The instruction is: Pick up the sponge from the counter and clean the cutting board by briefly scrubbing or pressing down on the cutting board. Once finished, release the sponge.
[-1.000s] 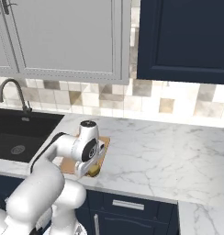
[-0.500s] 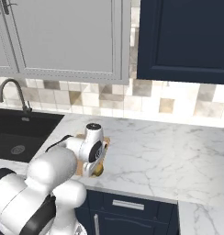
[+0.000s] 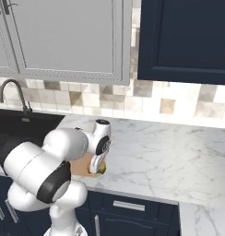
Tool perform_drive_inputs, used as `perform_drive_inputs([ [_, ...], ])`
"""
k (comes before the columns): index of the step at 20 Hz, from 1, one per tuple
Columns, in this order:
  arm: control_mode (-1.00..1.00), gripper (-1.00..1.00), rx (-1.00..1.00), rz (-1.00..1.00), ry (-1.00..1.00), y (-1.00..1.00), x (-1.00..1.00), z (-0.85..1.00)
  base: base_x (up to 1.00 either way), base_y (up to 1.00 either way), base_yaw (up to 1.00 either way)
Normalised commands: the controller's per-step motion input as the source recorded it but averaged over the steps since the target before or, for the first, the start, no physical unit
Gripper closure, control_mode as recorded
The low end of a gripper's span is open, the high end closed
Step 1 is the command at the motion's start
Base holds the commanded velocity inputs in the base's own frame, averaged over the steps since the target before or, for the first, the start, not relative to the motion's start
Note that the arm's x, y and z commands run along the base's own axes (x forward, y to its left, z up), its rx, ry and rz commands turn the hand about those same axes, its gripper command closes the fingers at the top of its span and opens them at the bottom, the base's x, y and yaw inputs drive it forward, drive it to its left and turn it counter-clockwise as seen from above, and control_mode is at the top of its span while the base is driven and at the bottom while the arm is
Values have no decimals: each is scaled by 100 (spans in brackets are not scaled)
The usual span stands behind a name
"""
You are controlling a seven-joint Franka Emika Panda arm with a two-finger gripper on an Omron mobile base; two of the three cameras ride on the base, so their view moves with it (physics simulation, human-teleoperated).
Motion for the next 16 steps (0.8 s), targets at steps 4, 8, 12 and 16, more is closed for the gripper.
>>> perform_drive_inputs([
  [4, -100, 100, 6, 2, -5, 1, 40, -13, 0, 0, 0],
  [8, -100, 100, 7, 0, -10, 6, 45, -5, 0, 0, 0],
  [12, -100, 100, 4, -2, -9, 14, 45, -6, 0, 0, 0],
  [16, -100, 100, 0, -4, -2, 19, 57, -4, 0, 0, 0],
])
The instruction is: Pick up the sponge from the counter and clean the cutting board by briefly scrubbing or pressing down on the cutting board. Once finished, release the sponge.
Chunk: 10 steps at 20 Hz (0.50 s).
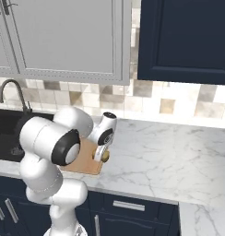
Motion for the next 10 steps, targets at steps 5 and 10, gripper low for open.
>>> perform_drive_inputs([
  [5, -100, 100, 0, -4, 0, 19, 66, 0, 0, 0, 0],
  [10, -100, 100, 0, 0, 0, 19, 67, 0, 0, 0, 0],
])
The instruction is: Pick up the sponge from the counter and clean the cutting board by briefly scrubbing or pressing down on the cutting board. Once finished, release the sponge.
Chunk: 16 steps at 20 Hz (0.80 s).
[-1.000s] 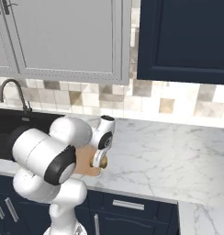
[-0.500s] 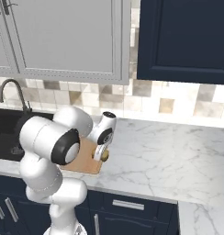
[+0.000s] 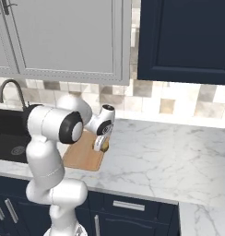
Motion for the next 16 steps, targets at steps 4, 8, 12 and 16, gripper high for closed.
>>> perform_drive_inputs([
  [4, -100, 100, 0, 0, 0, 20, 67, 0, 0, 0, 0],
  [8, -100, 100, 0, 0, -2, 14, 70, 0, 0, 0, 0],
  [12, -100, 100, 2, 0, -8, 6, 67, 0, 0, 0, 0],
  [16, -100, 100, 1, 0, -10, 8, 46, -1, 0, 0, 0],
])
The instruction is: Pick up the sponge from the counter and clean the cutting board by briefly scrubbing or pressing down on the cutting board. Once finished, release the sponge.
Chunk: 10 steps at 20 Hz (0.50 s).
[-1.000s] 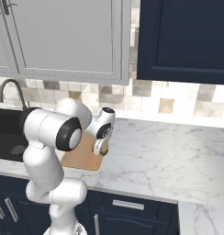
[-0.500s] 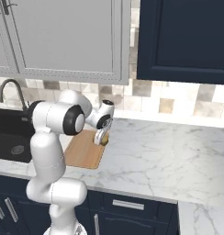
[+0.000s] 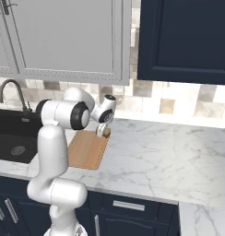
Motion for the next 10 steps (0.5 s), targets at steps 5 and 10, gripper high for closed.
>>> perform_drive_inputs([
  [5, -100, 100, 0, 0, -3, 26, 0, -13, 0, 0, 0],
  [10, -100, 100, -1, 0, 0, 41, 0, -23, 0, 0, 0],
])
